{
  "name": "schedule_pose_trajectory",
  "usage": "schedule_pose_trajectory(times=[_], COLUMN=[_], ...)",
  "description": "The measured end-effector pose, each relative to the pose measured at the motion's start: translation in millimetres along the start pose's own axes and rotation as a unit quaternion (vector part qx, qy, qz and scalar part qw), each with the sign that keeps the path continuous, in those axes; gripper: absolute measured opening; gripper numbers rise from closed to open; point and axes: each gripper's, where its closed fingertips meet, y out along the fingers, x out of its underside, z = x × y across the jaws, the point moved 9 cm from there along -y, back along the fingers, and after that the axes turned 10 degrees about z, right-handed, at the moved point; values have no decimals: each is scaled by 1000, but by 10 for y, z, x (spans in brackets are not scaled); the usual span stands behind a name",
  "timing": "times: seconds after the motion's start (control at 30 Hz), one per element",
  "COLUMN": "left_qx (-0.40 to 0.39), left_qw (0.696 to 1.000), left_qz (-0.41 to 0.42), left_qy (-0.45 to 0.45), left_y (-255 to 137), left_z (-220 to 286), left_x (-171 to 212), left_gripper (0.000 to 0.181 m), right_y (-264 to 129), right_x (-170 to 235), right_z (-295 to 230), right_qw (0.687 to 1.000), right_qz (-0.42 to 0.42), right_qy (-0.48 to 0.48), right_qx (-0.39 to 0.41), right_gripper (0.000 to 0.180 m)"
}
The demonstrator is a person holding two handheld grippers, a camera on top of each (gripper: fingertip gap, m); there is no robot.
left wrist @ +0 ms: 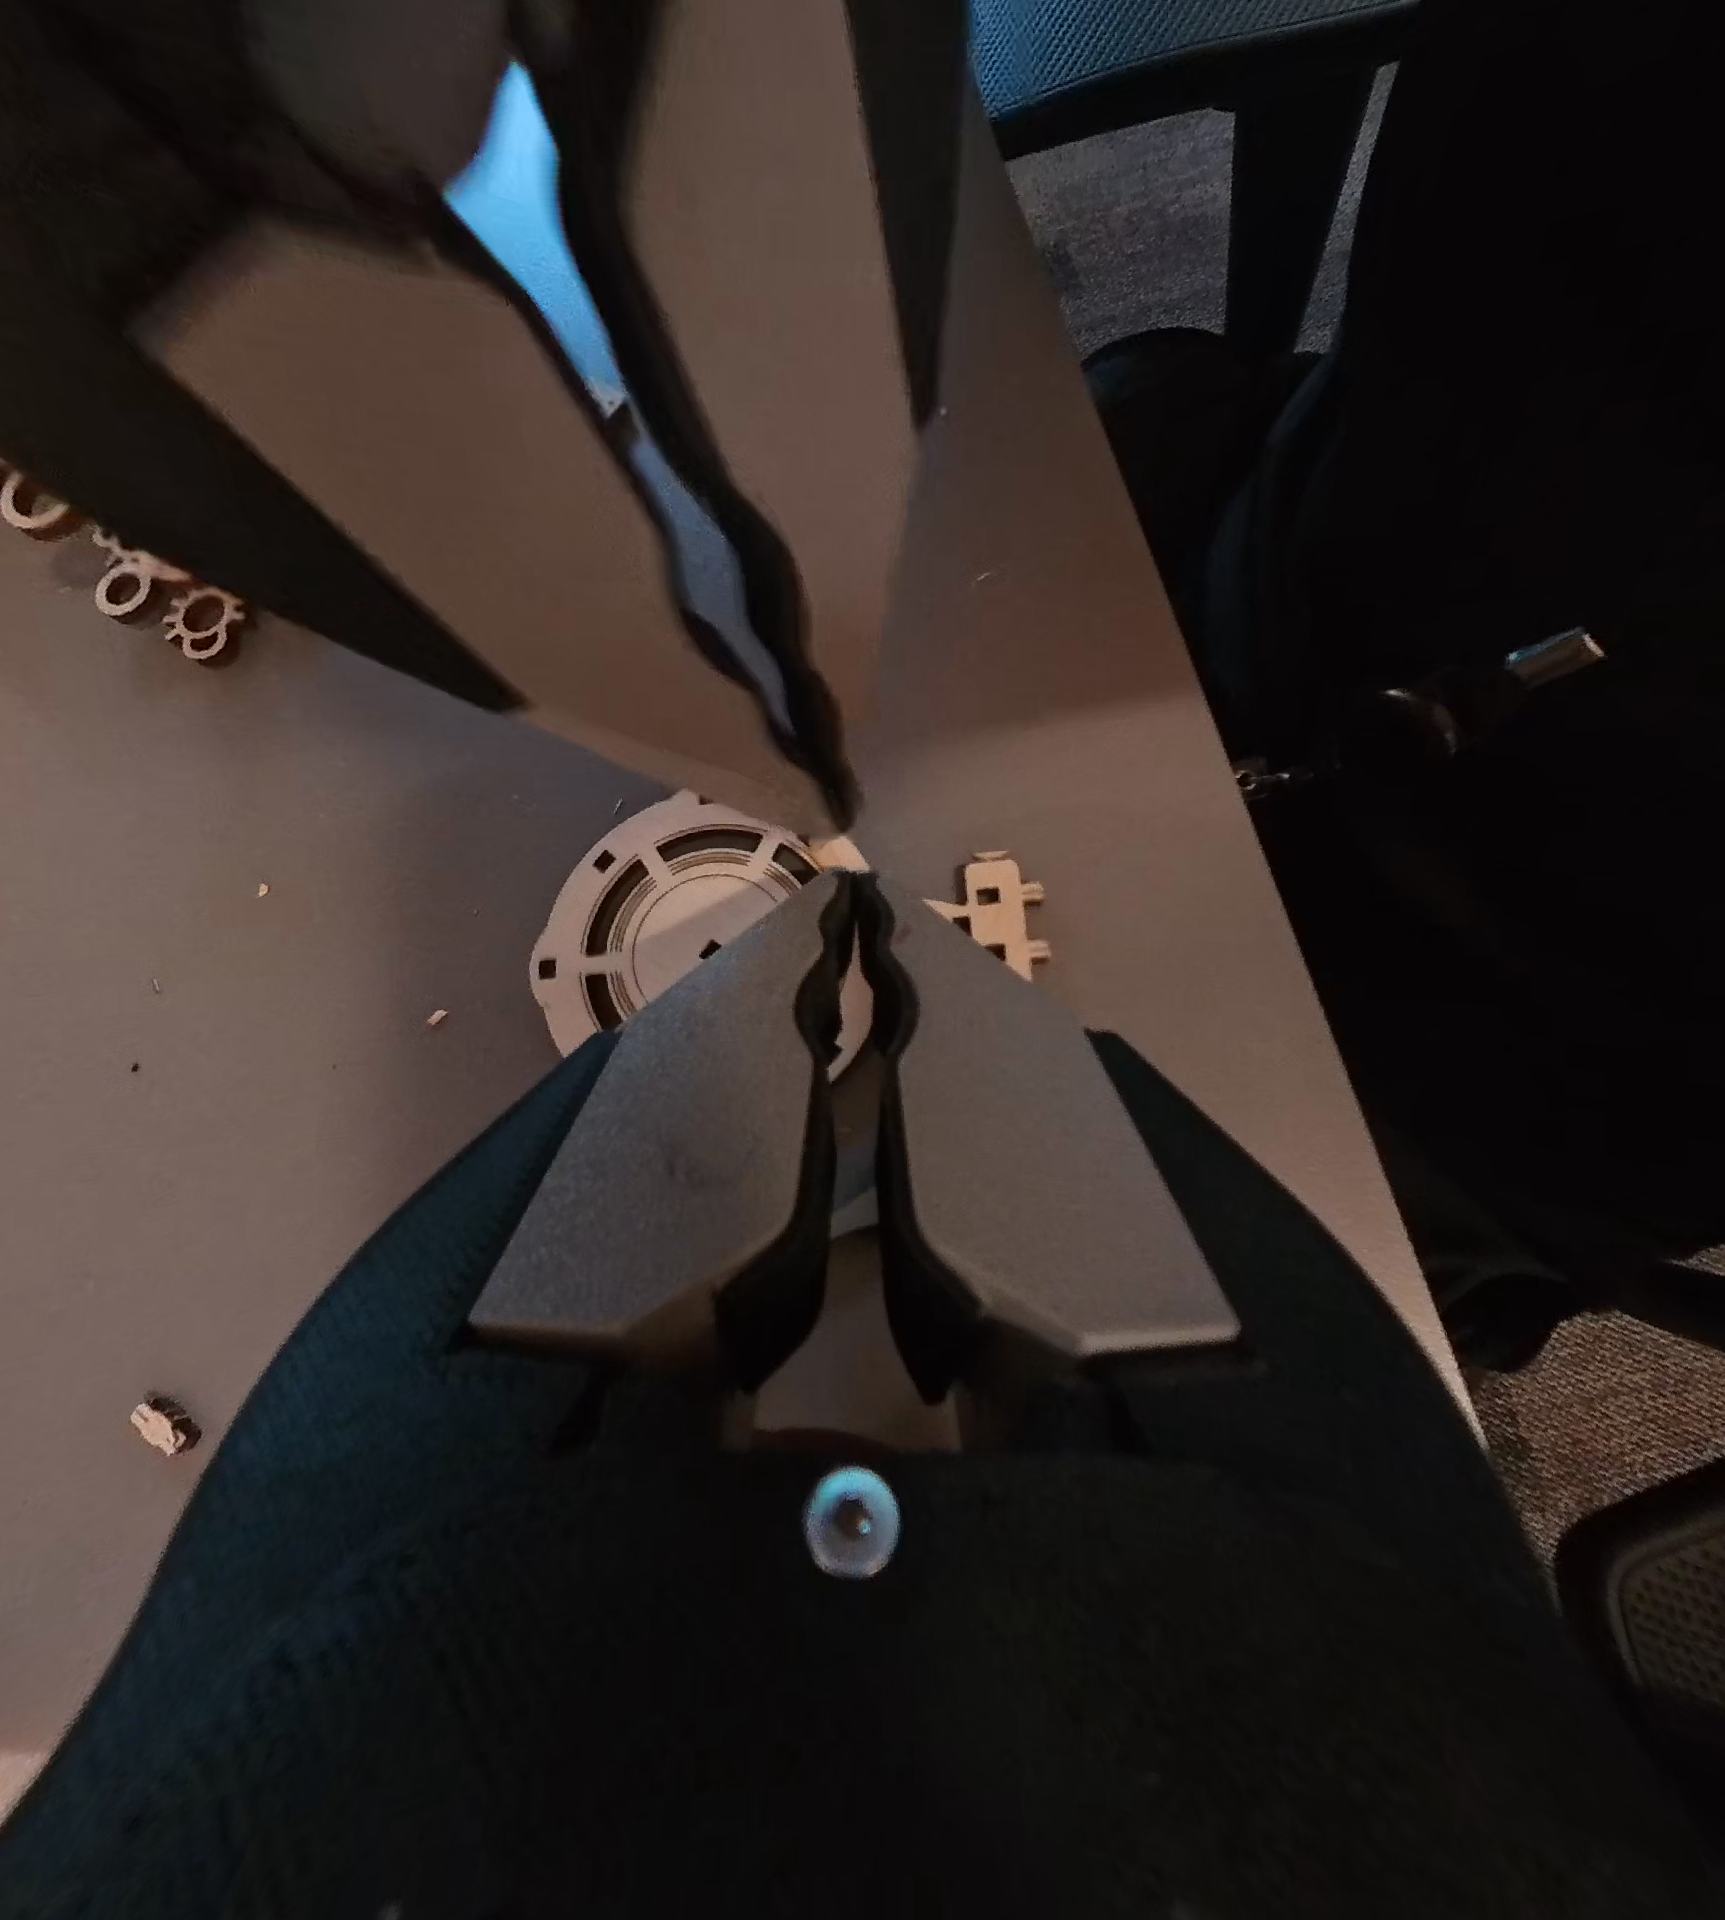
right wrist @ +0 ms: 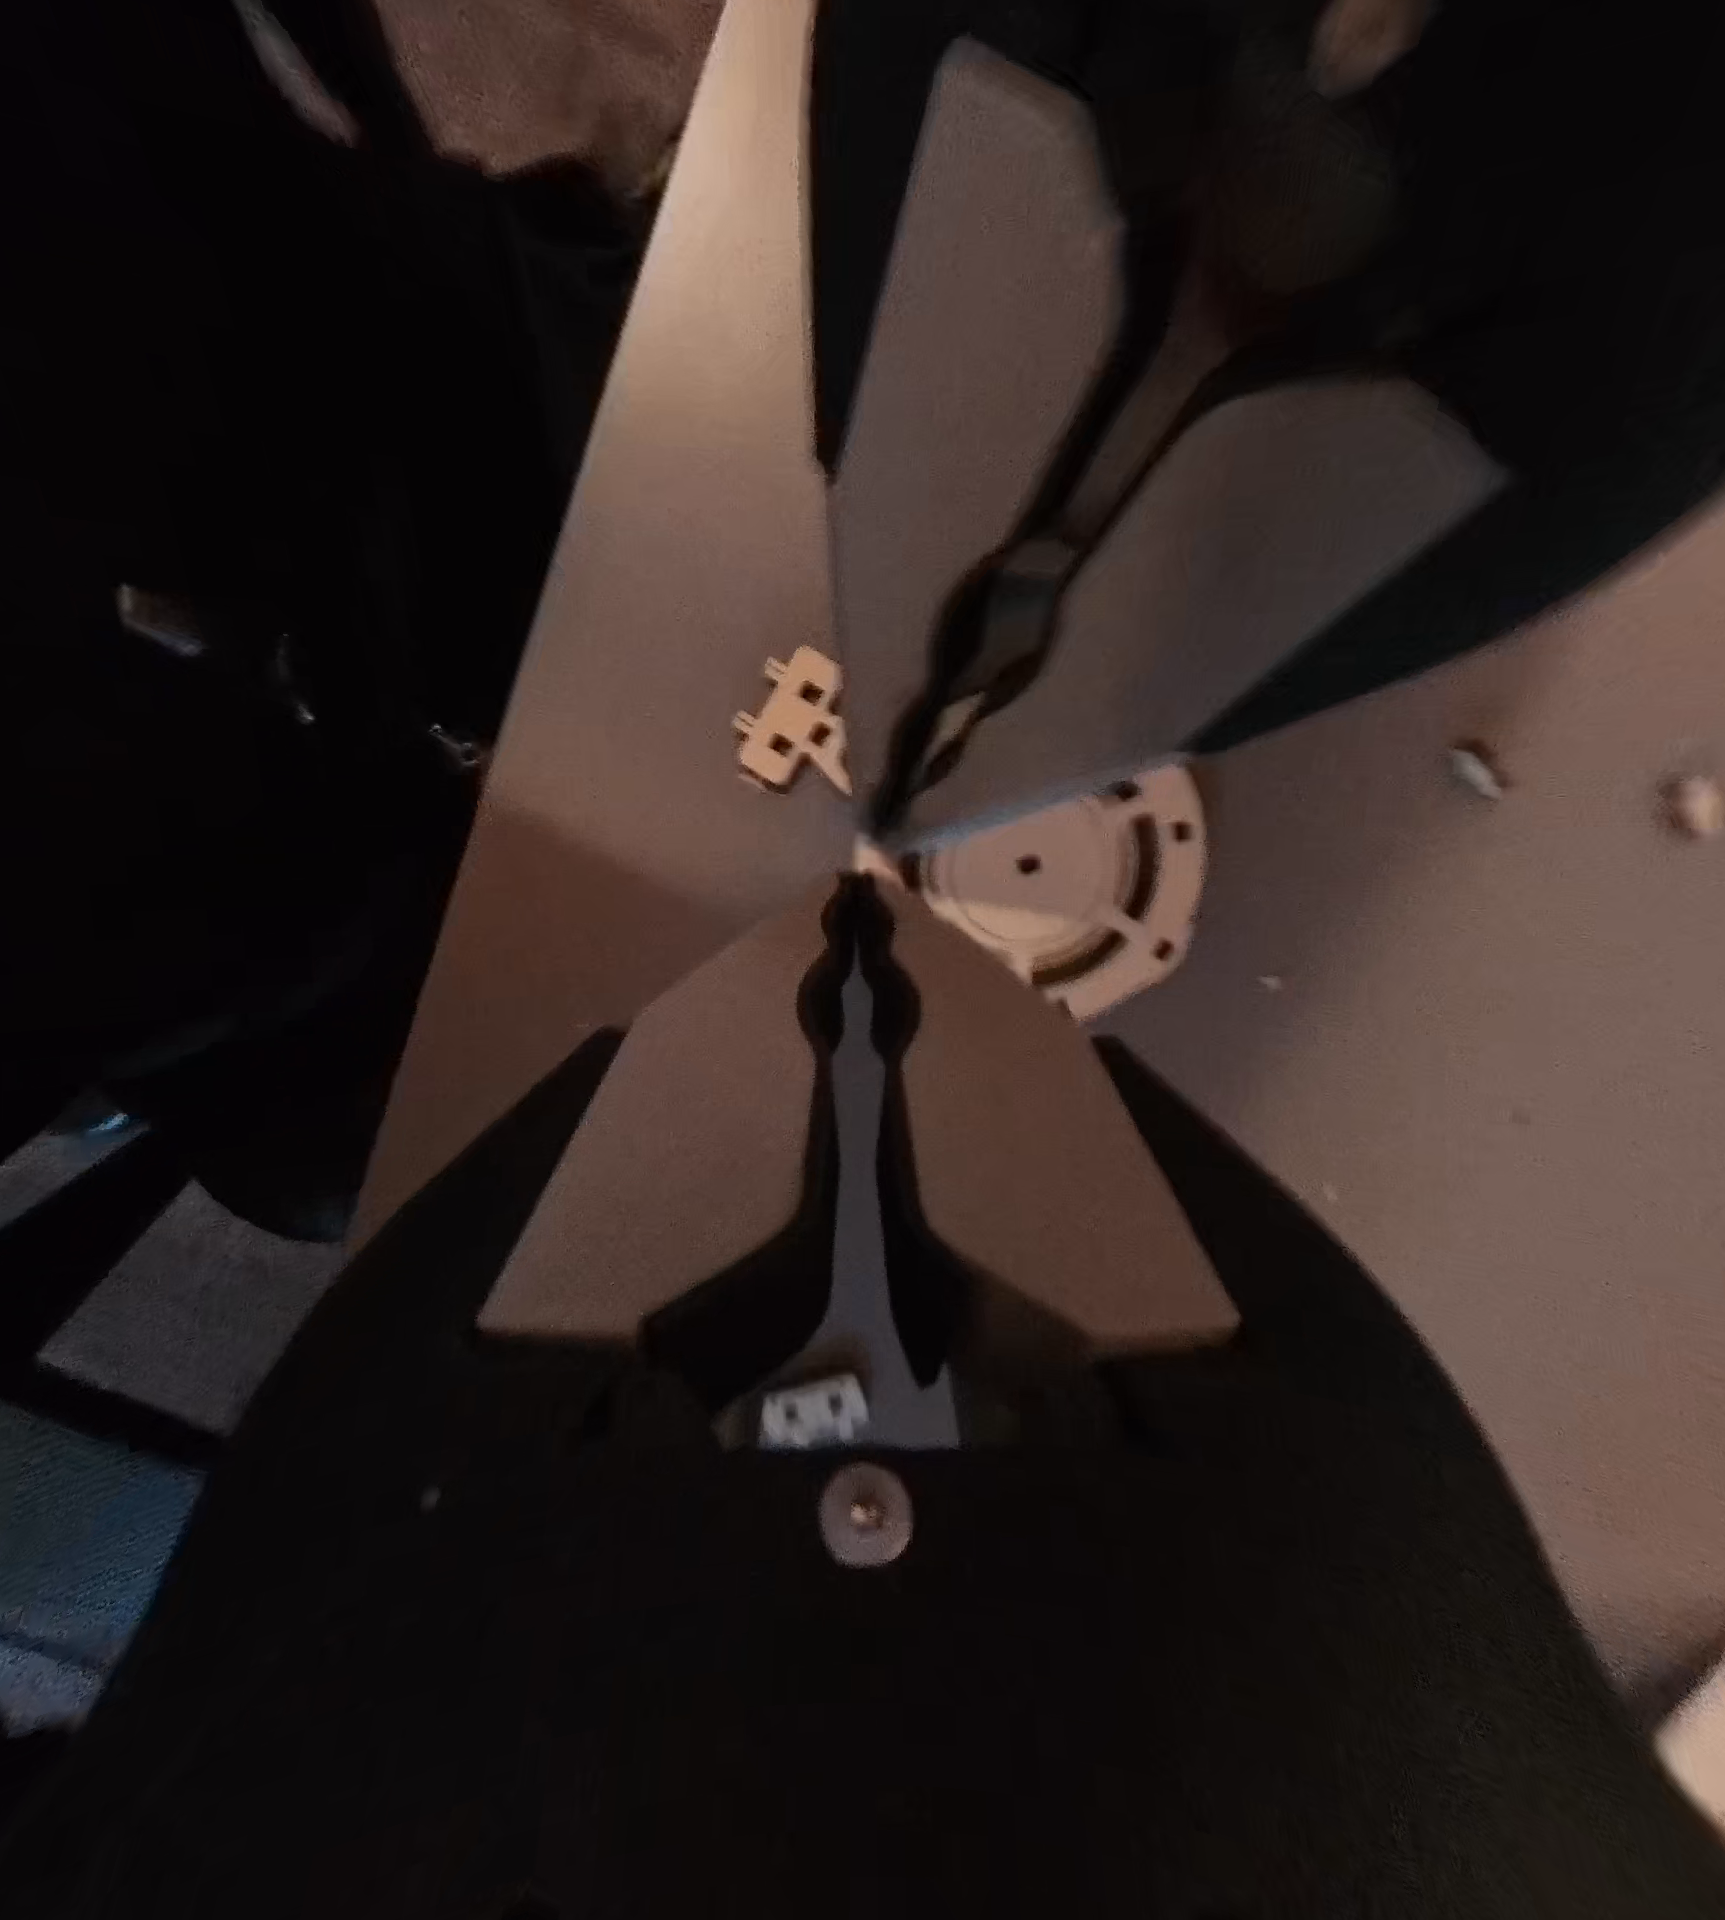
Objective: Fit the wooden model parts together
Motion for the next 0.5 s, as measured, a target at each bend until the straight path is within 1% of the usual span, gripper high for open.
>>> schedule_pose_trajectory(times=[0.07, 0.17, 0.23, 0.33, 0.43, 0.5], left_qx=[-2, 0, 0, -1, -2, -3], left_qw=[1000, 1000, 1000, 1000, 1000, 1000], left_qz=[0, 1, 1, 1, 0, 0], left_qy=[2, -2, -1, 0, 2, 3], left_y=[-2, -3, -3, -3, -4, -4], left_z=[2, -1, -1, 1, 4, 5], left_x=[1, 0, -1, -2, -2, -3], left_gripper=[0, 0, 0, 0, 0, 0], right_y=[17, -239, -311, -209, -46, -79], right_x=[27, -100, -104, -39, 21, 3], right_z=[-20, -14, 21, 36, 13, 11], right_qw=[1000, 998, 998, 999, 1000, 999], right_qz=[-7, 58, 55, 41, 28, 28], right_qy=[-4, 1, -5, 0, 8, 1], right_qx=[5, 16, 37, 29, 4, 16], right_gripper=[0, 0, 0, 0, 0, 0])
